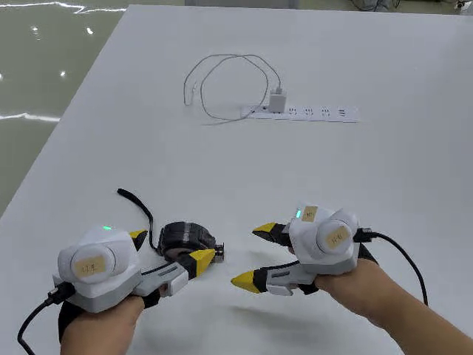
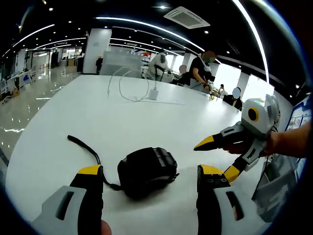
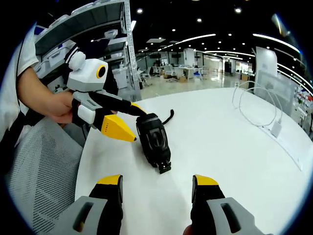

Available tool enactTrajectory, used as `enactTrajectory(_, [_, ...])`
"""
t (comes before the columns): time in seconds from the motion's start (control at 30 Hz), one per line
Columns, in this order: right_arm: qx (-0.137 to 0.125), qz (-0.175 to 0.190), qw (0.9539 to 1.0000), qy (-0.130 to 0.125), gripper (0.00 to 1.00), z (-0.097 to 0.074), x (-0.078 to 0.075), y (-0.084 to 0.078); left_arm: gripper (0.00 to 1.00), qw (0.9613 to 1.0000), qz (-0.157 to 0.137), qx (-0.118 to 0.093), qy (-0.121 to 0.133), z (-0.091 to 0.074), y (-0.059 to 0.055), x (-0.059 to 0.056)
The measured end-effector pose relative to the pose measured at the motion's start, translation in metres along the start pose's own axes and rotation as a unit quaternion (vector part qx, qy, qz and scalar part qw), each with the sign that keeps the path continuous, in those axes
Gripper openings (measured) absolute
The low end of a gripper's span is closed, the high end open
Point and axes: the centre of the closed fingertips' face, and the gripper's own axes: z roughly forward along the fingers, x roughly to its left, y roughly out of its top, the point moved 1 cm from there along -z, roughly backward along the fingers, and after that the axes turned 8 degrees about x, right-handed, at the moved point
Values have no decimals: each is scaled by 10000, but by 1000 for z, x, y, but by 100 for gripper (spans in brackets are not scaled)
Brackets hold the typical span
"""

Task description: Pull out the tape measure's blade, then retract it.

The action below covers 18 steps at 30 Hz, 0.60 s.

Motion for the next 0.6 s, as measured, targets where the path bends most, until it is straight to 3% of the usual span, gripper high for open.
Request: enactTrajectory(0.6, [-116,125,9992,-363,64,-34,1,-12,78,9982,527,64,-273,-24,-12,-2])
